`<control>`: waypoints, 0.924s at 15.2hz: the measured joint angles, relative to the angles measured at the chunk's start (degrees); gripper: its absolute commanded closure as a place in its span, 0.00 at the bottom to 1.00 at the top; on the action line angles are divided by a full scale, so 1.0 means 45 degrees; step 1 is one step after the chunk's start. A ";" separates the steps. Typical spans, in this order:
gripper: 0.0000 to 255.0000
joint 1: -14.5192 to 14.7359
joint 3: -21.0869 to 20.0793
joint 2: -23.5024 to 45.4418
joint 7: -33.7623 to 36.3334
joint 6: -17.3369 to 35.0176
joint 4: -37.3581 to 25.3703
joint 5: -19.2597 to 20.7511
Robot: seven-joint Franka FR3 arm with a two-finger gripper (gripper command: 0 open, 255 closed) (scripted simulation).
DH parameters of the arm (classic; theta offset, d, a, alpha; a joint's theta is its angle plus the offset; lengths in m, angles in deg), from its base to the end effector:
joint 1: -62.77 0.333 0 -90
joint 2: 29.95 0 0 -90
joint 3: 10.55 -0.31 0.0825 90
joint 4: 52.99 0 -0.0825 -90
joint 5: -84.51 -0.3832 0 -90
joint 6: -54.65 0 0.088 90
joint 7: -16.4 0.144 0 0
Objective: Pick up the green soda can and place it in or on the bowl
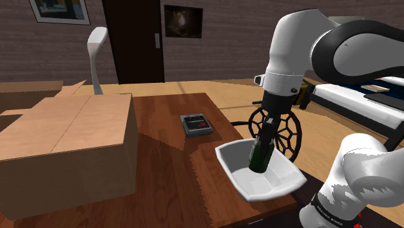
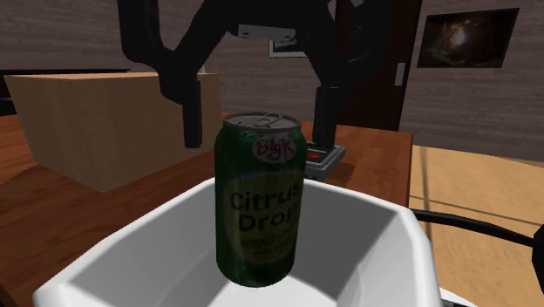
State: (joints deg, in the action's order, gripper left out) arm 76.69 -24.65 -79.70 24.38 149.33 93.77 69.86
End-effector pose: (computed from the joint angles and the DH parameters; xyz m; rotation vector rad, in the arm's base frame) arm 0.2442 0.1717 0.4749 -3.0684 -0.3569 0.1060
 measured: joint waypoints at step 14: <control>0.00 -0.0155 0.0315 0.0369 0.0068 -0.1415 -0.1779 0.0317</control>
State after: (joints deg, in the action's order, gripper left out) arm 75.99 -23.23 -78.04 24.68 142.97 85.76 71.28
